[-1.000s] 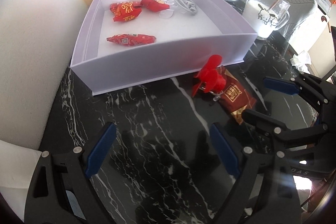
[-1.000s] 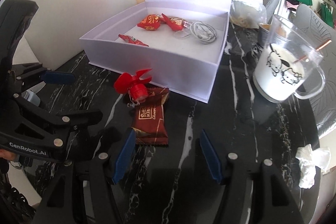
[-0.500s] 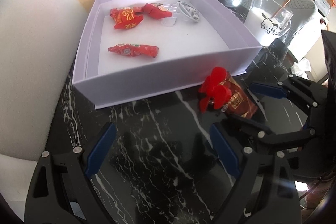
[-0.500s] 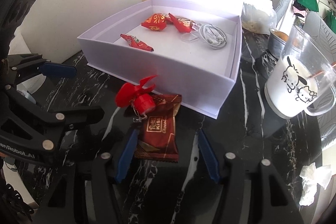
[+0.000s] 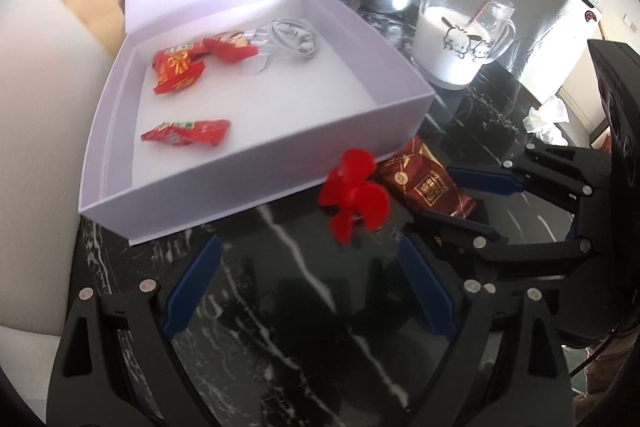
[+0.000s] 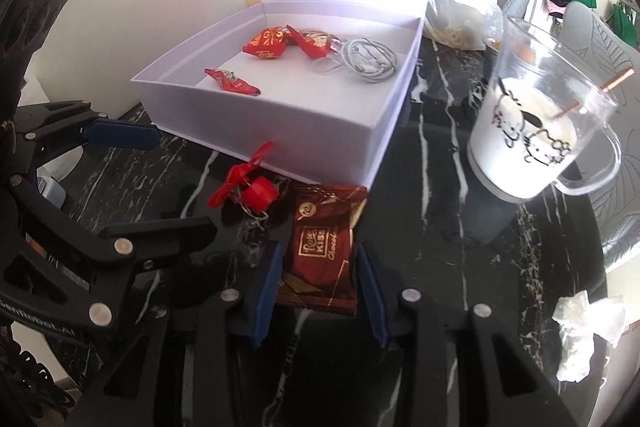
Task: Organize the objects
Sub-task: 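Close the right tool on the brown packet while the left tool grasps the red toy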
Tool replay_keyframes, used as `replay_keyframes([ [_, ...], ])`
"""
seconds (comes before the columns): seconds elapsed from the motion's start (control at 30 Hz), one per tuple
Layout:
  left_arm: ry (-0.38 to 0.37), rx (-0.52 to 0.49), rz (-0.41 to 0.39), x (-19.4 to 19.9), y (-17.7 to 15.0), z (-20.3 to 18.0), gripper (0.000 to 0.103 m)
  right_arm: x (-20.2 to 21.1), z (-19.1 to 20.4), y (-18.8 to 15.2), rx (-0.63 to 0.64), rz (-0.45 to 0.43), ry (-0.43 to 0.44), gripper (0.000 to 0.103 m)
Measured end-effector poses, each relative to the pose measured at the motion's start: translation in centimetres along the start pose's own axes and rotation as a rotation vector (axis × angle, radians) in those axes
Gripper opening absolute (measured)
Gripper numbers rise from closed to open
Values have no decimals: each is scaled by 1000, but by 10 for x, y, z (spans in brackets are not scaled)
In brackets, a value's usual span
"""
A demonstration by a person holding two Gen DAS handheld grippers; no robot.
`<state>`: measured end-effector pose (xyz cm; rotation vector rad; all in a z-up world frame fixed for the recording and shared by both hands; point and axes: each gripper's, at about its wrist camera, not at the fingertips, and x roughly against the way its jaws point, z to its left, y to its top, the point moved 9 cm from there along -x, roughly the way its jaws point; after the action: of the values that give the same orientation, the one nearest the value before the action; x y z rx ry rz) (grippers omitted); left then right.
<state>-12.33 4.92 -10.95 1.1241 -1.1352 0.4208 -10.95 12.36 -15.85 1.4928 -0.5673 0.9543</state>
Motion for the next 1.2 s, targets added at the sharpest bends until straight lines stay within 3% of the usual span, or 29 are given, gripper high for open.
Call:
replay_keyframes([
  [0.47, 26, -16, -34, -21, 15, -18, 86, 14, -20, -13, -8, -16, 14, 39],
  [0.63, 37, -22, -7, -33, 16, -19, 68, 15, -20, -12, -15, -20, 35, 39],
  [0.8, -2, 1, -11, -35, 16, -20, 62, 15, -20, -12, -22, -29, 62, 50],
  [0.87, -7, -1, -21, -34, 17, -20, 49, 15, -19, -11, -19, -33, 55, 53],
  [1.03, -9, -12, -17, -33, 16, -23, 40, 12, -17, -10, 0, -45, 6, 53],
  [1.13, -6, -12, -9, -30, 13, -22, 39, 15, -18, -11, 3, -46, -16, 37],
  [1.2, -10, -6, -2, -29, 9, -21, 39, 16, -18, -12, -7, -44, -7, 35],
])
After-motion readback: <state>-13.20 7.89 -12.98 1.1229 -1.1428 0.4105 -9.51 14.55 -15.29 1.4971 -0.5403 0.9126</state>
